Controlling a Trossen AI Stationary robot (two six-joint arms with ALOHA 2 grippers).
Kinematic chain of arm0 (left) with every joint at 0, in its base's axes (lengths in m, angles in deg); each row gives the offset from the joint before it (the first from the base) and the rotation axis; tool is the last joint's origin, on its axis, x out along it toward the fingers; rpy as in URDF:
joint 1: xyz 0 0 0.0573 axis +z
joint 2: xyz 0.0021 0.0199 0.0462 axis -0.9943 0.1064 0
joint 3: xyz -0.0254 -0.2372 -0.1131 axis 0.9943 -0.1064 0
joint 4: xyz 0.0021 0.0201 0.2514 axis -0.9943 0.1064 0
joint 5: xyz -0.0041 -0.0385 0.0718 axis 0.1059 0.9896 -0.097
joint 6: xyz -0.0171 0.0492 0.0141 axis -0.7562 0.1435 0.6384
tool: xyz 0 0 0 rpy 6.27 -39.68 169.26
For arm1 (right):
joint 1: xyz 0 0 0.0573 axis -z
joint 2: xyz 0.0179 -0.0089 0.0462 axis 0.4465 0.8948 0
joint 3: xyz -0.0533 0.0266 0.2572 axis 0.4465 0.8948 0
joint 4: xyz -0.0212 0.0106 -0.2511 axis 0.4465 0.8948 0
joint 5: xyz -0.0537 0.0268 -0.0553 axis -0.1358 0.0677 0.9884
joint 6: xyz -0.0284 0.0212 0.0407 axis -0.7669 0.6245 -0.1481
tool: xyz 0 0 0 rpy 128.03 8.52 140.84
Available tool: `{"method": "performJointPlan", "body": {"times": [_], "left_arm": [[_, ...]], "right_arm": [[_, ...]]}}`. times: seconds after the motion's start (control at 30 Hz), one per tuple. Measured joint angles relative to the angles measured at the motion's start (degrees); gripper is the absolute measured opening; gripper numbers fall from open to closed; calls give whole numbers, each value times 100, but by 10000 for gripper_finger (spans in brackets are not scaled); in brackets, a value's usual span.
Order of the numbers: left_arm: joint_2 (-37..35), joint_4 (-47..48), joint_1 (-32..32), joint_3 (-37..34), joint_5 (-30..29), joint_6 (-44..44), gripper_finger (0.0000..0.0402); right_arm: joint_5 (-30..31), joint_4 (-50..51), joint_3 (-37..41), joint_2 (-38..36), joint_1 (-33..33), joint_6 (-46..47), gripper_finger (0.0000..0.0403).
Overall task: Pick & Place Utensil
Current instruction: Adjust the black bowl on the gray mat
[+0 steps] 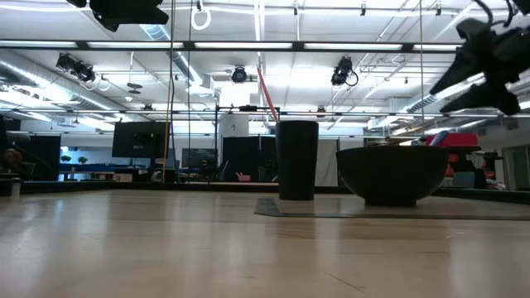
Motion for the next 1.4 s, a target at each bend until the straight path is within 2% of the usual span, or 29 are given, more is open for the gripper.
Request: {"method": "performJointPlan", "body": {"times": [0.13, 0.23, 0.47, 0.57, 0.67, 0.87, 1.03, 1.2, 1.4], "left_arm": [[0, 0, 0, 0, 0, -1, 197], [0, 0, 2, 0, -2, -3, 197], [0, -6, 182, 0, 71, -110, 197], [0, -2, 250, 0, 300, -178, 197], [0, -1, 264, 0, 369, -284, 197], [0, -16, 267, 0, 335, -298, 197], [0, -111, 343, 0, 328, -324, 197], [0, -141, 430, 0, 343, -450, 197], [0, -138, 439, 0, 348, -573, 197]], "right_arm": [[235, -177, -408, 413, 0, -545, 227], [114, -806, -588, 900, -1, -1001, 227], [-1183, -2797, -630, 2738, -403, -2531, 218], [-1810, -3162, -650, 3371, -673, -3018, 209], [-2045, -2888, -824, 3964, -961, -3141, 197], [-2045, -1764, -1587, 5007, -1428, -3145, 168], [-2143, -1525, -1804, 5677, -1641, -3377, 151], [-1838, -1488, -1809, 6044, -1655, -3540, 136], [-1542, -1482, -1809, 6063, -1644, -3644, 131]]}}
